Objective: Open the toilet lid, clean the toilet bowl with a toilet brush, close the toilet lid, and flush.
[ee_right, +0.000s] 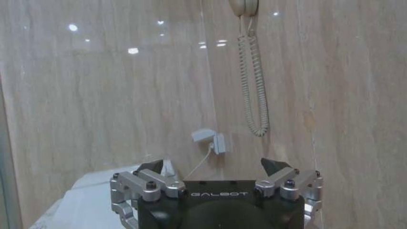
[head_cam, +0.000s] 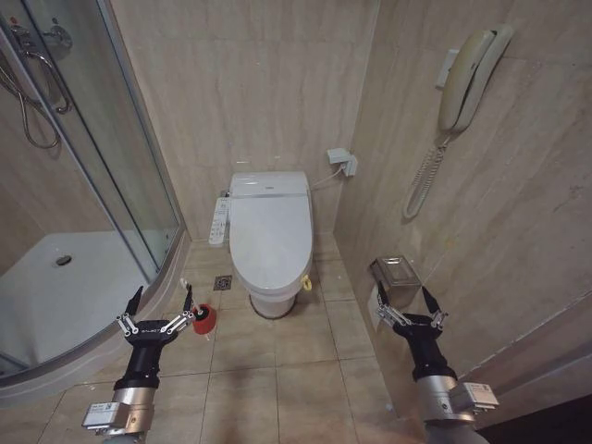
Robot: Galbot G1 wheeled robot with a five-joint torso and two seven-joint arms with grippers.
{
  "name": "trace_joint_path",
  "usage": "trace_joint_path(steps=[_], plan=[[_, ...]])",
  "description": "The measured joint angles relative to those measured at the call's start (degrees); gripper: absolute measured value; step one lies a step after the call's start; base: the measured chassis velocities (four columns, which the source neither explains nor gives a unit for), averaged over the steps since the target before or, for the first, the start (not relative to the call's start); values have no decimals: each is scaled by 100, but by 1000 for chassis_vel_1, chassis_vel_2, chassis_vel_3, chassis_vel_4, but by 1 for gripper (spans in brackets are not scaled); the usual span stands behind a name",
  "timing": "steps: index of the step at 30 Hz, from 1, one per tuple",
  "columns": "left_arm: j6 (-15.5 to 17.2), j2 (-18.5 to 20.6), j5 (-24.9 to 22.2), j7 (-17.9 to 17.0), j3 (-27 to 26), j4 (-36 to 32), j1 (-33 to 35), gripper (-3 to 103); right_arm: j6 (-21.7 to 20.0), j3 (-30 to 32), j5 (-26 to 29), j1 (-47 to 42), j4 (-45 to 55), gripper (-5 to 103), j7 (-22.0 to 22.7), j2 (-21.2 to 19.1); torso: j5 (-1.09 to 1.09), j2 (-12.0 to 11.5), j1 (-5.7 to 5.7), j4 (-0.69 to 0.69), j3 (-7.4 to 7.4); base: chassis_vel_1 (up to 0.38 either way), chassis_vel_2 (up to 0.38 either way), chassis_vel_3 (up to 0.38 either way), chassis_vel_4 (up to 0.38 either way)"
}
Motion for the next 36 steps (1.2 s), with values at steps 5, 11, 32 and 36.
trace_joint_path(steps=[5, 11, 32, 36], plan=[[0, 0, 0, 0, 0, 0, 0, 100, -2, 5, 14, 4, -22, 100, 7, -16, 0, 0, 0, 0, 0, 0, 0, 0, 0], [0, 0, 0, 0, 0, 0, 0, 100, 43, 20, 76, 5, -71, 100, 11, -49, 0, 0, 0, 0, 0, 0, 0, 0, 0], [0, 0, 0, 0, 0, 0, -1, 100, 292, 157, 470, -111, -25, 100, -2, -106, 0, 0, 0, -1, 0, -92, 89, 90, -90], [0, 0, 0, 0, 0, 0, -2, 100, 337, 145, 336, -163, 1, 100, 4, -73, -1, 0, 0, -1, 0, -250, 264, 257, -238]])
